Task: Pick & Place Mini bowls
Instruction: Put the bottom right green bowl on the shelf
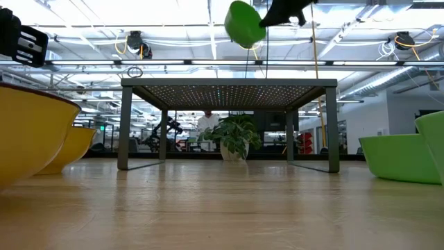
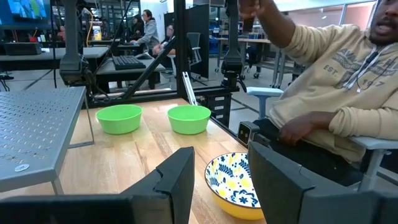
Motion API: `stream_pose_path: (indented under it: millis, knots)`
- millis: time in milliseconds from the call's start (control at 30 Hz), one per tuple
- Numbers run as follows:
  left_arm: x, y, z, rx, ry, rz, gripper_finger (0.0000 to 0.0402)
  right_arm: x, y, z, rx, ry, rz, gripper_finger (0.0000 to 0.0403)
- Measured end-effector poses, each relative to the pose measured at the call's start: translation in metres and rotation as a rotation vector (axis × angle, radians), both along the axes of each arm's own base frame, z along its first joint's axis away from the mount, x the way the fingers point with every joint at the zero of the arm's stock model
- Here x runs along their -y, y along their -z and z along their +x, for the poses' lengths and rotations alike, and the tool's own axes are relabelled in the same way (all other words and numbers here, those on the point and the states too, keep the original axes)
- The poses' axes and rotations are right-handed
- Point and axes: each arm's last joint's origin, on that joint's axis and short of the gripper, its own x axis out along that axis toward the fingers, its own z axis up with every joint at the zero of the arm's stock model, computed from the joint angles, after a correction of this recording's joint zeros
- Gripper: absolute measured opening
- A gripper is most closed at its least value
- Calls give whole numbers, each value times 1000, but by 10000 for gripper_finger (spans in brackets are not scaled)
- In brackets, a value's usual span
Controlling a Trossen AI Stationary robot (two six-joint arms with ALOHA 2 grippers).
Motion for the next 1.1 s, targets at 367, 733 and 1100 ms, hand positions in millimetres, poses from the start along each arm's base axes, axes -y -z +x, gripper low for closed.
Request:
stream_pose_path:
  millis: [367, 733, 1100]
  knots:
    - [0, 0, 0, 1, 0, 0, 152, 31, -6, -22, -108, 43, 439, 0]
    - [0, 0, 0, 1, 0, -1, 152, 60, 44, -11, -307, -76, 780, 0]
    - [0, 0, 0, 1, 0, -1, 152, 58, 57, -6, -386, -124, 858, 0]
